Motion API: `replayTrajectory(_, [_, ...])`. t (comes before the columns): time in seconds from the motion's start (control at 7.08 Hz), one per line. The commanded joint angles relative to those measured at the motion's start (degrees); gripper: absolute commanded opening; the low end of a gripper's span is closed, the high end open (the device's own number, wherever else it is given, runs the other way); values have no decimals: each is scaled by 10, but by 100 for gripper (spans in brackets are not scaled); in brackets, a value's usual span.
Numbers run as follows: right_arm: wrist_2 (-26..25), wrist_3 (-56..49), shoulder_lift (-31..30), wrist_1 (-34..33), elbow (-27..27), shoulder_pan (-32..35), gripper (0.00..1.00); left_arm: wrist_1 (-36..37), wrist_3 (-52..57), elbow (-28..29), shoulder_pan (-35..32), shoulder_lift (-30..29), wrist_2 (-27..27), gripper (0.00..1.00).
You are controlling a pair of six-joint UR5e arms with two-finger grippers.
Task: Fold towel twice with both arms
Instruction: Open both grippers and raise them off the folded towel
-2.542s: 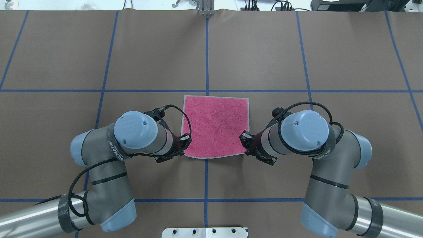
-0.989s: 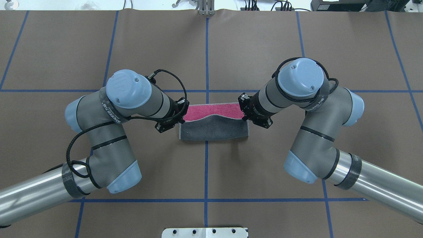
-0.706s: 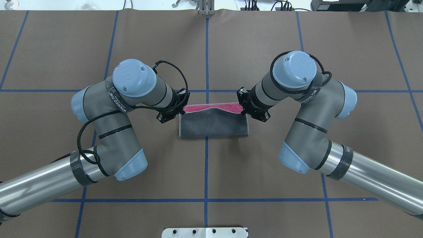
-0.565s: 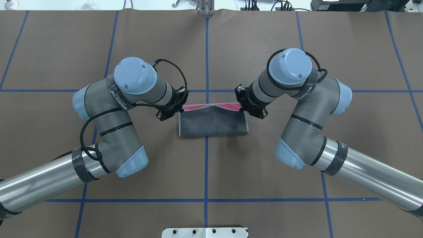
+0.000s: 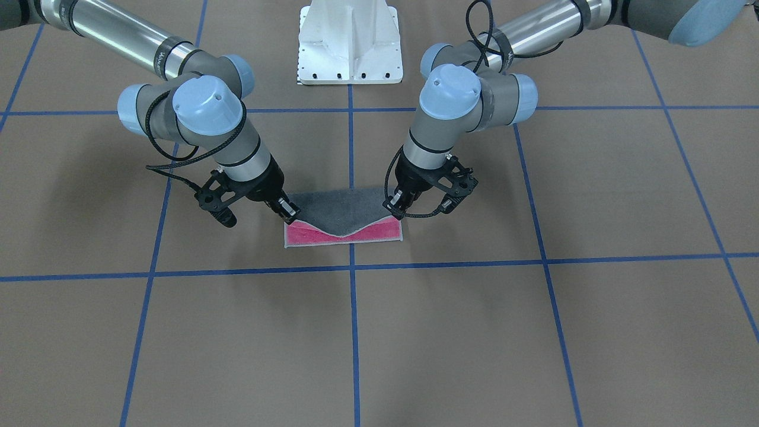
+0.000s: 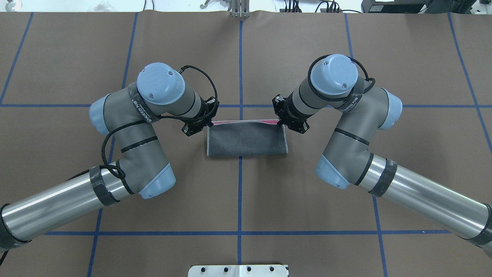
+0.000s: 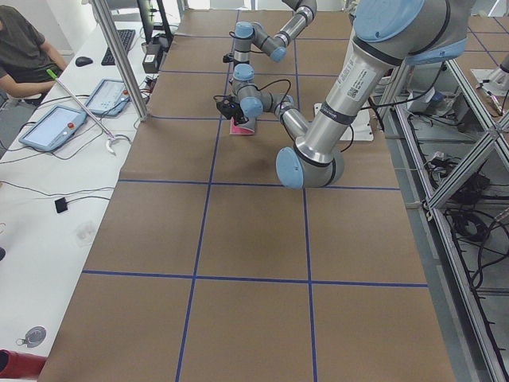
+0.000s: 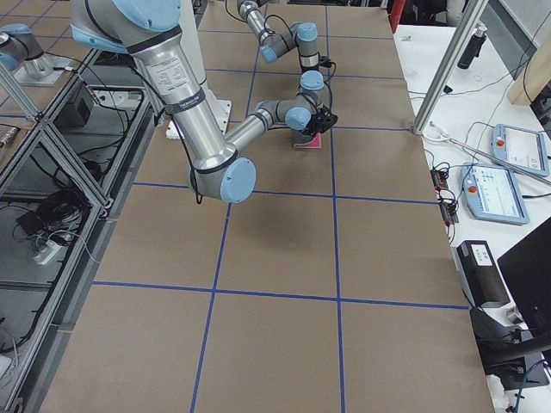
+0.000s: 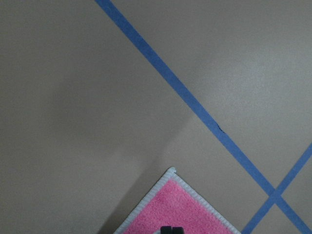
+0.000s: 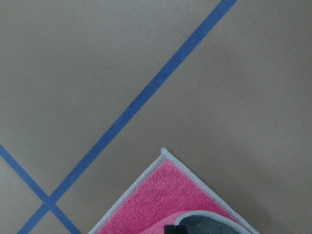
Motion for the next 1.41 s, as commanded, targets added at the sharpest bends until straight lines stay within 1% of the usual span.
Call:
replayTrajectory(0.0, [-3,-2,1,2,-3,3,36,-8,1,10,-4,0,1,24])
replayTrajectory(0.14, [-3,-2,1,1,-4,3,79,-21,11,19,-6,0,1,54])
replayTrajectory(0.28, [-3,-2,2,2,-4,8,100,-22,20,19,-6,-1,1,100])
replayTrajectory(0.56, [-3,-4,11,3,-3,17,100,-25,20,17,-18,-6,0,100])
replayTrajectory(0.85, [-3,5,2,12,2,16,100,-24,21,12,-29,-11,-3,100])
replayTrajectory(0.99, [-3,32,-21,31,26,7,100,-22,21,-2,-40,-11,-2,100])
replayTrajectory(1.13, [-7,50,-50,31,55,-8,100,-21,21,-24,-49,-6,-3,100])
replayTrajectory(1.27, [-8,64,-53,31,57,-18,99,-20,21,-24,-48,-7,-1,100])
